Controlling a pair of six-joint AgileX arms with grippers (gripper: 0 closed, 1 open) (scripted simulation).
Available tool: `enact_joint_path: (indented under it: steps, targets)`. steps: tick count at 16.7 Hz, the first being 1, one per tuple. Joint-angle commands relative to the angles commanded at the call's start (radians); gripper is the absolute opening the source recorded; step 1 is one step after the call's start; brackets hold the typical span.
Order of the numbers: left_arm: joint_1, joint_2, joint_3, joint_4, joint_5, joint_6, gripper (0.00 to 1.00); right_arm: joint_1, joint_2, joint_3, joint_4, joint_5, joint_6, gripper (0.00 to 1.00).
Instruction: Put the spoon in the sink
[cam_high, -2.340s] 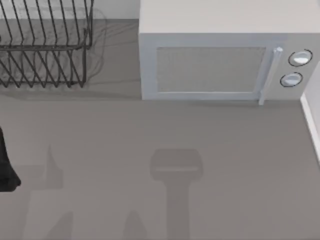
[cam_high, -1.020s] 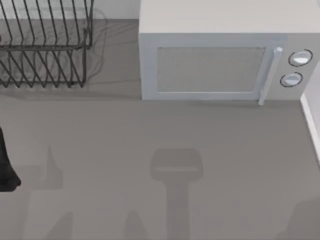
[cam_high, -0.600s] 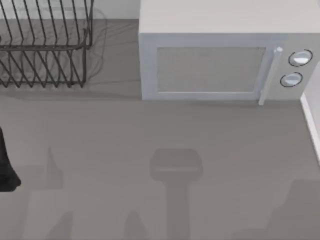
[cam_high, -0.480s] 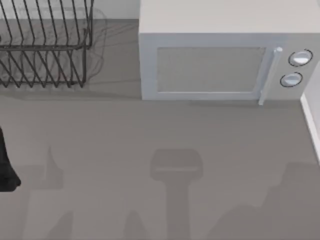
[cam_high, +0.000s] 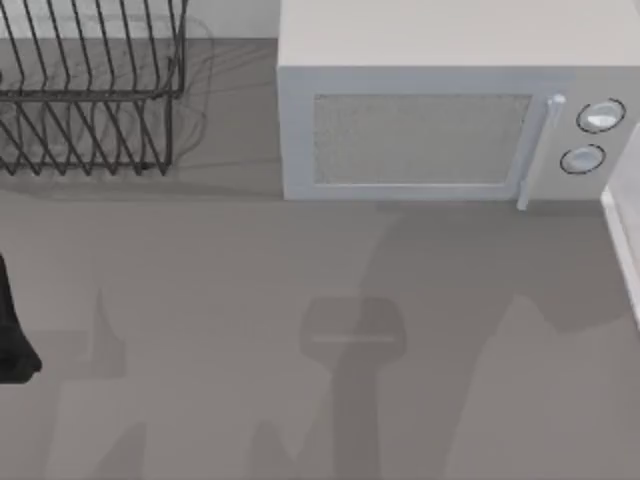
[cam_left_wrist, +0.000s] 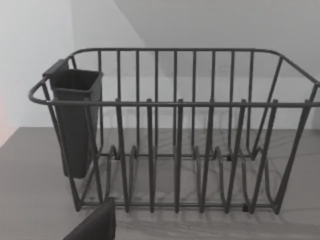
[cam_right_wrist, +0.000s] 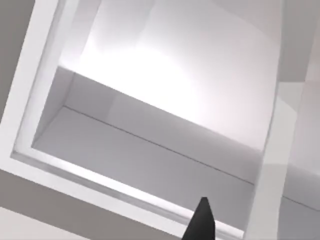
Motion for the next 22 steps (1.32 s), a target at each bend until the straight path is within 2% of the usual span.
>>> enact_joint_path:
  steps: [5, 10, 18, 22]
  targets:
    - [0.0, 0.0, 0.0, 0.0, 0.0, 0.0, 1.0, 0.095, 0.325, 0.5, -0.141, 0.003, 0.119, 0.0]
    - [0.0, 0.0, 0.0, 0.0, 0.0, 0.0, 1.0, 0.161, 0.515, 0.773, -0.214, 0.008, 0.214, 0.0]
    - [0.0, 0.0, 0.0, 0.0, 0.0, 0.0, 1.0, 0.166, 0.54, 0.803, -0.219, 0.01, 0.231, 0.0]
    - [0.0, 0.0, 0.0, 0.0, 0.0, 0.0, 1.0, 0.17, 0.497, 0.686, -0.134, 0.009, 0.232, 0.0]
